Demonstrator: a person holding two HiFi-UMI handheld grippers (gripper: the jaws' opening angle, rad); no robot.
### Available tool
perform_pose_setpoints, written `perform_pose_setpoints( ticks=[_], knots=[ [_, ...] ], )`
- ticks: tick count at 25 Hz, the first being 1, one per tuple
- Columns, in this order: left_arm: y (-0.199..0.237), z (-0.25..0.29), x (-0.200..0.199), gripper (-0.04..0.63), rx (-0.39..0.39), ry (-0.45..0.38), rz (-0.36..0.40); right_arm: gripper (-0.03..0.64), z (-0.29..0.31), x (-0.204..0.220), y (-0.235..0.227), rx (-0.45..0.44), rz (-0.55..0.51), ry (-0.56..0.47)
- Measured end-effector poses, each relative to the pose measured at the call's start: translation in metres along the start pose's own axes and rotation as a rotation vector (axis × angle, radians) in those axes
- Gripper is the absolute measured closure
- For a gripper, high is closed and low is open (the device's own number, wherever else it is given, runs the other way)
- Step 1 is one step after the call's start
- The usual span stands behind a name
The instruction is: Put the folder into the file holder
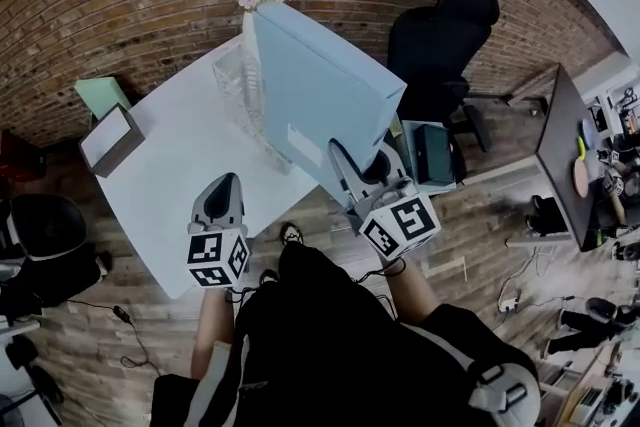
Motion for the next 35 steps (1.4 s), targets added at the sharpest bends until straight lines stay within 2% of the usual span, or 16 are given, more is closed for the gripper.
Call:
perform_pose_setpoints(
  ticks=[9,17,29,35],
  knots=[
    [0.002,0.030,-0.013,0.572,-0.075,0.010,-0.019,0.474,0.042,-0.006,-0.031,-0.084,-0.008,0.009],
    [0.014,0.041,-0.006,0.572,-0.142,0.043,-0.022,0.472,0.082,0.013,-0.035,-0.134,-0.002,0.013],
    [0.013,0.055,0.004,0.572,-0.193,0.107,-0.018,0.466,0.127,0.041,-0.035,-0.123,0.001,0.033],
    [0.014,0.055,0.015,0.572,-0.209,0.122,-0.037,0.460,0.145,0.050,-0.033,-0.116,-0.041,0.030]
  ],
)
Point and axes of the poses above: the fingertips, and each gripper's own axes: z forward along the fingers, y to its left, x out of its underside, the point moved 10 cm from there along -z, backward along the fingers, and after that the axes turned 10 degrees about y, right-handed, at the moved point
